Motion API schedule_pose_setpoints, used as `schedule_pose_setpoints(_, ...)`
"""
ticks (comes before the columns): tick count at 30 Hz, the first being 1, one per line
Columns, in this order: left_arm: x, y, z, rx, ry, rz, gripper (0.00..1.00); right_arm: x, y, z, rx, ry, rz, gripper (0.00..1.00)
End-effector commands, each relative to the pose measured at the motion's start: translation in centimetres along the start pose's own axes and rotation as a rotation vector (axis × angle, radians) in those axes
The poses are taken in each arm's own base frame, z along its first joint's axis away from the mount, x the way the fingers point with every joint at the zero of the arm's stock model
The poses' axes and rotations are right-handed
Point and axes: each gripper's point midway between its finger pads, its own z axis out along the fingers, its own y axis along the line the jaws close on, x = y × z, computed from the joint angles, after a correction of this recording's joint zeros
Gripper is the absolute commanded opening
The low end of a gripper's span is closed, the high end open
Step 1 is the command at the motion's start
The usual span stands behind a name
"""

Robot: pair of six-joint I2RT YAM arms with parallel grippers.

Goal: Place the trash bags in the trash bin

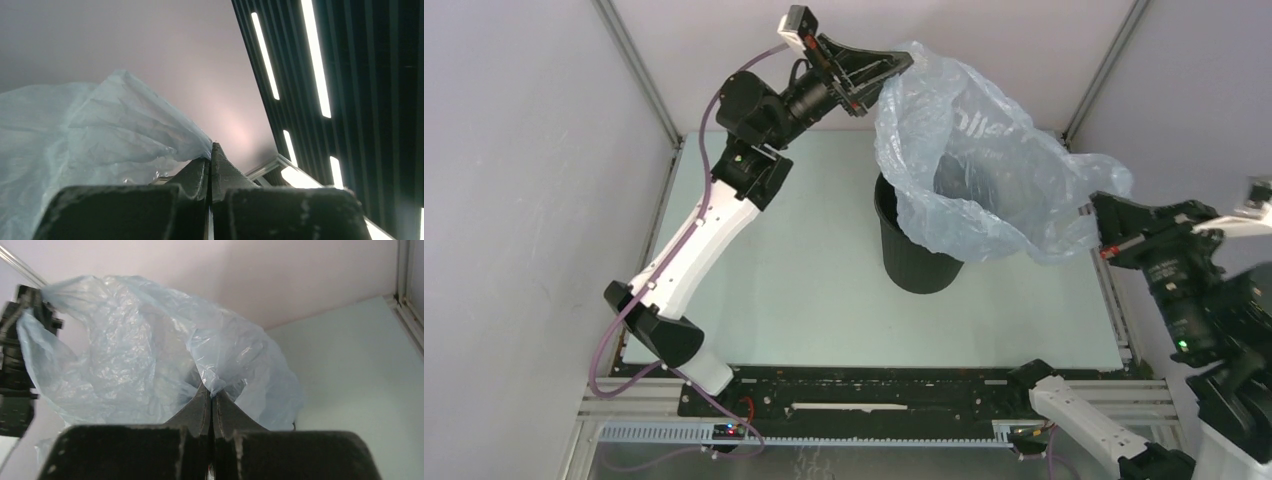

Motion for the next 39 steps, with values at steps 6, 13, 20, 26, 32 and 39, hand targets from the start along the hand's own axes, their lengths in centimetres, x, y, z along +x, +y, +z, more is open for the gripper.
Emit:
schedule_pose_setpoints(6,-2.2,1.5,-3.4,-0.136,-0.04,0.194,0.0,3.3,0.2,3.9,0.009,0.101,-0.079,0.0)
schedule_pose_setpoints(13,-3.1,0.3,-1.8,-0.077,-0.021,0.185,0.0,-0.8,3.7,4.7,-0.081,0.041,-0.074,0.0)
schedule_pose_setpoints(20,-4.2,1.3,-3.0,-0.102,-0.074,0.182,0.0,0.3,6.1,5.8,-0.188,0.083,-0.034,0.0)
schedule_pose_setpoints(26,-5.2,2.6,-4.7,-0.14,-0.111,0.177,0.0,0.0,10.1,6.7,-0.364,0.098,0.001,0.0)
schedule_pose_setpoints(32,-5.8,3.1,-6.1,-0.163,-0.143,0.19,0.0,0.3,13.9,7.9,-0.526,0.141,0.064,0.0)
schedule_pose_setpoints(39,-6.6,3.6,-7.7,-0.187,-0.192,0.195,0.0,1.3,17.3,9.9,-0.661,0.204,0.218,0.0)
